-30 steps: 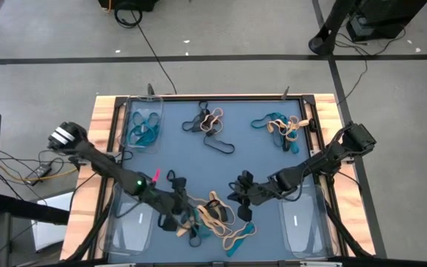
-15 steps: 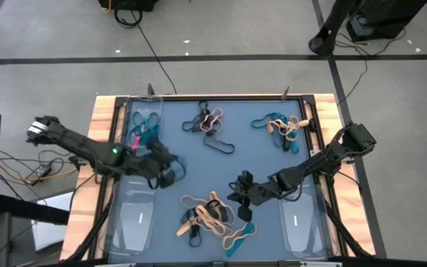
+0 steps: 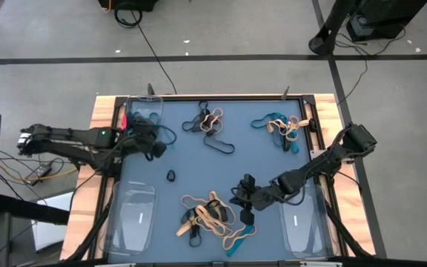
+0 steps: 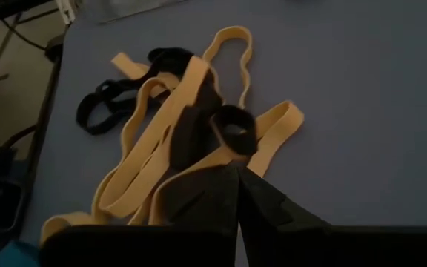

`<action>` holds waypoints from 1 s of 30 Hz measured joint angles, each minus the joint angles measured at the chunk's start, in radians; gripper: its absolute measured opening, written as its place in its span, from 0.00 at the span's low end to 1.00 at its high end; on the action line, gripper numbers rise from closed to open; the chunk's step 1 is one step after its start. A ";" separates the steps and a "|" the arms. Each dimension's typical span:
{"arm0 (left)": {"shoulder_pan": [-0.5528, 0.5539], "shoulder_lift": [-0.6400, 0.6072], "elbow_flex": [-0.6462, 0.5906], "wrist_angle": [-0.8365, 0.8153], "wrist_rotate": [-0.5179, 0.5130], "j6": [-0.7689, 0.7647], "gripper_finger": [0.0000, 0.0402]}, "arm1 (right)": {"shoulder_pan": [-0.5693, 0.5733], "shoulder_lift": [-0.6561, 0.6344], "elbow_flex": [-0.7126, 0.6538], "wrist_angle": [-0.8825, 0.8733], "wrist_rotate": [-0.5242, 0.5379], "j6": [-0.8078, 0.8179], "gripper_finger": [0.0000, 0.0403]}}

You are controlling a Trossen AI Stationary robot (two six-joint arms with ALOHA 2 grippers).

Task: Sort rubber bands into baskets
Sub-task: Put the blue rubber band into the top transparent bin

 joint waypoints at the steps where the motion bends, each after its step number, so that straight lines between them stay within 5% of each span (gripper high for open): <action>1: 0.025 0.000 0.000 -0.027 -0.009 -0.011 0.05 | 0.005 0.000 0.000 0.000 0.000 0.003 0.05; 16: 0.375 0.010 0.000 -0.222 -0.010 0.063 0.05 | 0.058 0.000 0.000 -0.004 -0.026 0.001 0.15; 24: 0.488 0.021 0.000 -0.292 0.108 0.066 0.05 | 0.093 0.000 0.000 -0.032 0.056 -0.001 0.26; 30: 0.570 0.052 0.000 -0.353 0.151 0.061 0.08 | 0.104 0.000 0.000 -0.040 0.019 -0.001 0.37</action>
